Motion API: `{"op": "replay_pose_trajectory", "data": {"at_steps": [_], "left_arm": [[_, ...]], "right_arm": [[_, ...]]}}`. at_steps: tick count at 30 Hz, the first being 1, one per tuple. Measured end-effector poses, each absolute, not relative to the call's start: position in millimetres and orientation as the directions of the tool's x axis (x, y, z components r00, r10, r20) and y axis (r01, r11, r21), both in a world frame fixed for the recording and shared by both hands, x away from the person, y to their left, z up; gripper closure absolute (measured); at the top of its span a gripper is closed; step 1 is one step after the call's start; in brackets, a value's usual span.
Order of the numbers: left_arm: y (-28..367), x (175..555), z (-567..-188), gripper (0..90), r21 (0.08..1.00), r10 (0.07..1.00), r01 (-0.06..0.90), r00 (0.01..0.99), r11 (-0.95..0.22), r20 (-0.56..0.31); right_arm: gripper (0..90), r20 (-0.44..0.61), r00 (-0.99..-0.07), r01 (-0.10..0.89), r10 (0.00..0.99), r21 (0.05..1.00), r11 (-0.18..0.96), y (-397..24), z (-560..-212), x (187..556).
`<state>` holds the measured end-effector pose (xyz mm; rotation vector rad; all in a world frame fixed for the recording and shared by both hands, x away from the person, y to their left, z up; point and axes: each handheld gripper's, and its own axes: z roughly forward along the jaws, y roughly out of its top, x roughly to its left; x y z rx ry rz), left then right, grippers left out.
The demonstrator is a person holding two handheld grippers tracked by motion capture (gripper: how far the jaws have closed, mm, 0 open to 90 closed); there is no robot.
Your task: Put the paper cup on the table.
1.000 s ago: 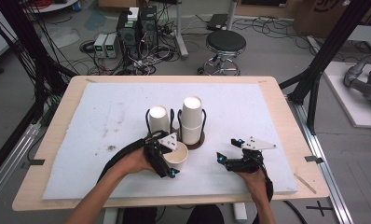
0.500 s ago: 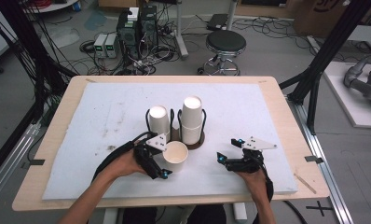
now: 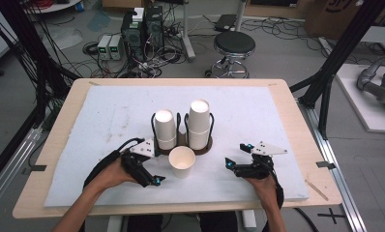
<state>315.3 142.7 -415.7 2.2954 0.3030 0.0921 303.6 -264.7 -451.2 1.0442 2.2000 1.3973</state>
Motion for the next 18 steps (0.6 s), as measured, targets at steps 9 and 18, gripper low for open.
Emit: {"op": "replay_pose_trajectory", "data": {"at_steps": [9, 18], "left_arm": [[177, 308, -418, 9.7, 0.803, 0.326, 0.222, 0.945, -0.553, -0.037], [202, 302, -426, 9.7, 0.872, 0.408, 0.236, 0.912, -0.428, -0.046]], "right_arm": [[14.5, 0.112, -0.675, 0.412, 0.729, 0.877, 0.247, -265, -451, 305], [14.5, 0.108, -0.675, 0.407, 0.730, 0.879, 0.247, -265, -451, 304]]}}
